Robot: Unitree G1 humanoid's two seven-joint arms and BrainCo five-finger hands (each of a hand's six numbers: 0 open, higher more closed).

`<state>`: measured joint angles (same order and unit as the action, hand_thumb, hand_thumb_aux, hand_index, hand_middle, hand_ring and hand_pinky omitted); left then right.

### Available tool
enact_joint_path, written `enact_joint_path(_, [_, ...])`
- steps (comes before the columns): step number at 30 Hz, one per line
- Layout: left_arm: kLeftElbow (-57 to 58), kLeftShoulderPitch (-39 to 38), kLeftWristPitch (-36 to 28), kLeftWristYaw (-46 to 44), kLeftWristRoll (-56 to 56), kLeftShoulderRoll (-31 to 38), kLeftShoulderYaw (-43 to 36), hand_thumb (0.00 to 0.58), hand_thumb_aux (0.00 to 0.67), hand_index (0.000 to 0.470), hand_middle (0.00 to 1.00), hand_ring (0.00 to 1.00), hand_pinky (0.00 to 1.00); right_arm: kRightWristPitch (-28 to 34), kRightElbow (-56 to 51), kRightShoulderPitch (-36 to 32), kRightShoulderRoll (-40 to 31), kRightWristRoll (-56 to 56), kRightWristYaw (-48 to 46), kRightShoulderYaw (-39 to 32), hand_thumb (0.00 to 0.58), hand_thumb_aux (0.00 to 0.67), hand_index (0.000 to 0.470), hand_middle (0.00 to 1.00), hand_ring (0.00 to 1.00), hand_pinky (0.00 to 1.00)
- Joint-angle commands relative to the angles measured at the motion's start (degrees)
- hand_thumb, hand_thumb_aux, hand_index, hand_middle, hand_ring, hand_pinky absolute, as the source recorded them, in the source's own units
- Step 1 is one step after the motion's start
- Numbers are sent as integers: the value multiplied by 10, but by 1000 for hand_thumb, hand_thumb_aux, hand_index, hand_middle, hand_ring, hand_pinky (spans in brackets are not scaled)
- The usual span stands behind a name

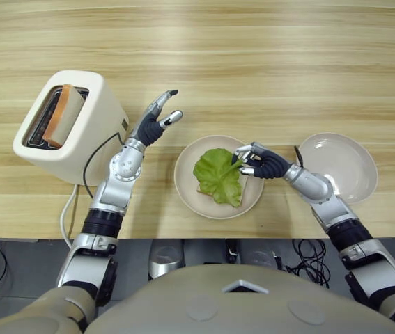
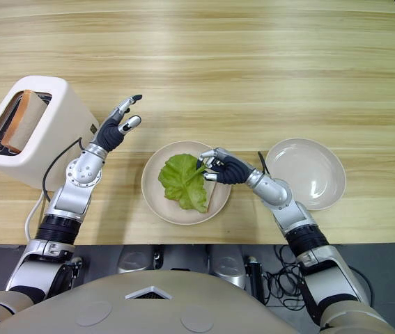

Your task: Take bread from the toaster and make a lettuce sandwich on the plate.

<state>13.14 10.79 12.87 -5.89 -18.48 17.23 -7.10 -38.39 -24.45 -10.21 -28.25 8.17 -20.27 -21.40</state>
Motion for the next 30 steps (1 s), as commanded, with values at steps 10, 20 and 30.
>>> enact_joint_path(10, [19, -4, 7, 2, -5, 4, -14, 0, 0, 0, 0, 0, 0, 22, -23, -2, 16, 90, 20, 7, 561, 549, 377, 1000, 1000, 1000])
enact_joint_path(20, [27, -8, 12, 11, -5, 5, -13, 0, 0, 0, 0, 0, 0, 25, -8, -16, 2, 90, 36, 48, 0, 0, 0, 1000, 1000, 1000])
enact_joint_path(30, [29, -13, 13, 14, -4, 5, -12, 0, 0, 0, 0, 0, 0, 23, -14, -37, -11, 90, 58, 94, 0, 0, 0, 1000, 1000, 1000])
